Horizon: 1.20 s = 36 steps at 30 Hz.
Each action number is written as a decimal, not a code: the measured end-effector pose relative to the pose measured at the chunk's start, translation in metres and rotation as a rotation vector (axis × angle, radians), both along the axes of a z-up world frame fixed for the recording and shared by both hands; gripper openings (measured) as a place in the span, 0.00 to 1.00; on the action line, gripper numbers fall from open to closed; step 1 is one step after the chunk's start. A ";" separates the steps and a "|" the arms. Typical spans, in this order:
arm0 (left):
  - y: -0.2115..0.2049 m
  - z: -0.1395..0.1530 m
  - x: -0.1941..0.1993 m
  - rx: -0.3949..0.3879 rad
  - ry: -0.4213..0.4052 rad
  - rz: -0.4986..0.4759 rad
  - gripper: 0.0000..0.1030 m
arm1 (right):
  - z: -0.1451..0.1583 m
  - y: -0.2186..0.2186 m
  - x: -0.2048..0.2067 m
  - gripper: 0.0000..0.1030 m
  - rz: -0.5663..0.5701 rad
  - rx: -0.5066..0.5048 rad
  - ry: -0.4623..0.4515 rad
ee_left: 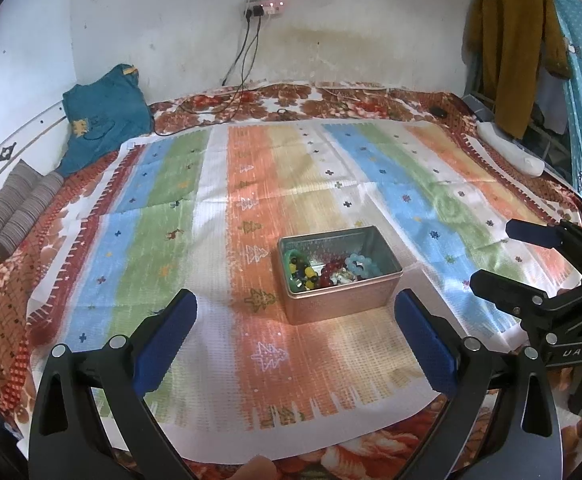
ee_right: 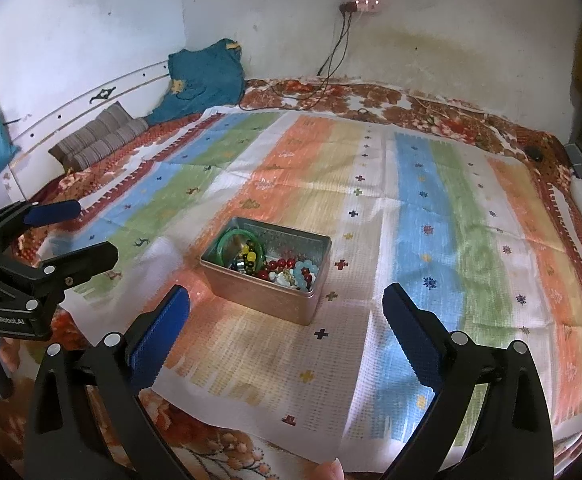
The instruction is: Organize jewelry
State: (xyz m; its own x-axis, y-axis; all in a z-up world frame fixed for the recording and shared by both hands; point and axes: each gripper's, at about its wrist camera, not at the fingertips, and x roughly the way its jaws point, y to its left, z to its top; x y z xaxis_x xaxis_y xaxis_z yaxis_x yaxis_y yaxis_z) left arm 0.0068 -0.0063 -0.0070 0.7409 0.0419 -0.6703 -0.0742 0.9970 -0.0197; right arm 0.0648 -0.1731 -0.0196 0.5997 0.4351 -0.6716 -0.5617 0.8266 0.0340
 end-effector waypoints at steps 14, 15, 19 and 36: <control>0.000 0.002 -0.004 -0.001 -0.014 0.001 0.94 | 0.003 -0.004 -0.004 0.95 -0.009 0.017 -0.013; 0.000 0.003 -0.004 0.001 -0.014 -0.002 0.94 | 0.002 -0.004 -0.004 0.95 -0.007 0.020 -0.009; -0.002 0.002 -0.005 0.003 -0.016 -0.013 0.94 | 0.003 -0.004 -0.006 0.95 -0.006 0.024 -0.021; -0.006 0.004 -0.006 -0.008 -0.028 -0.024 0.94 | 0.005 -0.005 -0.010 0.95 -0.005 0.034 -0.035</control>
